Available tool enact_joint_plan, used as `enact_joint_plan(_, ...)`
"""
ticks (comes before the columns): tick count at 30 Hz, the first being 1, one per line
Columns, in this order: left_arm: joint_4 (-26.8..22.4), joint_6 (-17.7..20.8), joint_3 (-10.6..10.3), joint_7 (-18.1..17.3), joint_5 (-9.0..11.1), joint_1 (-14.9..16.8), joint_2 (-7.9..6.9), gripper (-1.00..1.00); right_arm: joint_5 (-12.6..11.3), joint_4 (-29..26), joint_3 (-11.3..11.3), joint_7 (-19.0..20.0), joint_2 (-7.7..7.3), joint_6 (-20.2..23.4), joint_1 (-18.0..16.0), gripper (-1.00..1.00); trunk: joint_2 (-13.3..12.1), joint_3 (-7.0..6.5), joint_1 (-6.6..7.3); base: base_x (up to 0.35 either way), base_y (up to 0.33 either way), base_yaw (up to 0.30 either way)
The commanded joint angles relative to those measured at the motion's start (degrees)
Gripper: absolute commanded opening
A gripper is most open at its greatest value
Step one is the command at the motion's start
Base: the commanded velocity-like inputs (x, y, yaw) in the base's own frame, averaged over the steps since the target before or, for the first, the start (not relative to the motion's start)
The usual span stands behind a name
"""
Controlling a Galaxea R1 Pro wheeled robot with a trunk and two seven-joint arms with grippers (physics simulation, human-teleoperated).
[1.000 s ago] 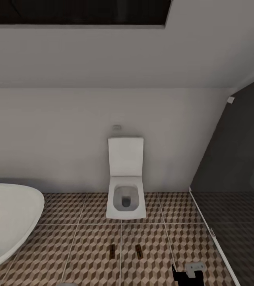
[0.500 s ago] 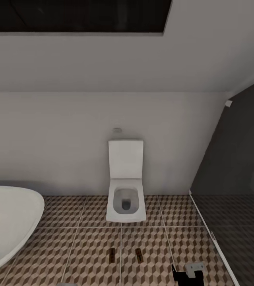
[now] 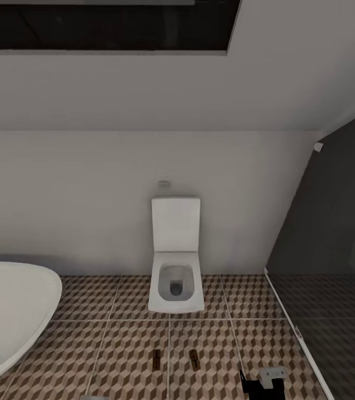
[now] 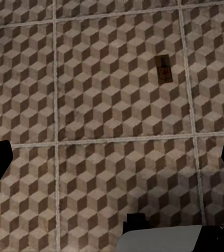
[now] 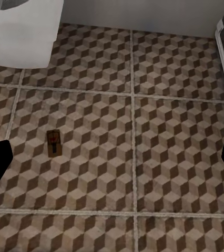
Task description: Take the four mousetraps from the cabinet in the bathroom and place them on the bathroom floor. Make sure all four end up on the same floor surface, and ensure that at least two of them are either under or directly next to the same bathroom sink.
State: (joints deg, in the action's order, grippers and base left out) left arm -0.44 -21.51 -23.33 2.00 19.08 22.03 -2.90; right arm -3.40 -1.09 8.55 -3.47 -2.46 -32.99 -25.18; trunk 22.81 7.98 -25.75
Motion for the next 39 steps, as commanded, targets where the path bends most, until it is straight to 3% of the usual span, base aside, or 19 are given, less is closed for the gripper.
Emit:
enact_joint_plan(1, 0.0, -0.1, -0.5, 0.2, 0.3, 0.0, 0.0, 1.0, -0.3, 0.0, 0.5, -0.2, 0.0, -0.1, 0.0, 1.0, 0.1, 0.11, -0.03, 0.0, 0.0, 0.0)
enact_joint_plan(12, 0.0, -0.1, -0.5, 0.2, 0.3, 0.0, 0.0, 1.0, -0.4, 0.0, 0.5, -0.2, 0.0, -0.2, 0.0, 1.0, 0.1, -0.03, -0.03, 0.0, 0.0, 0.0)
enact_joint_plan(39, 0.0, -0.2, -0.5, 0.2, 0.3, 0.0, 0.0, 1.0, -0.4, 0.0, 0.5, -0.2, 0.11, -0.2, 0.0, 1.0, 0.1, -2.02, -0.03, 0.0, 0.0, 0.0)
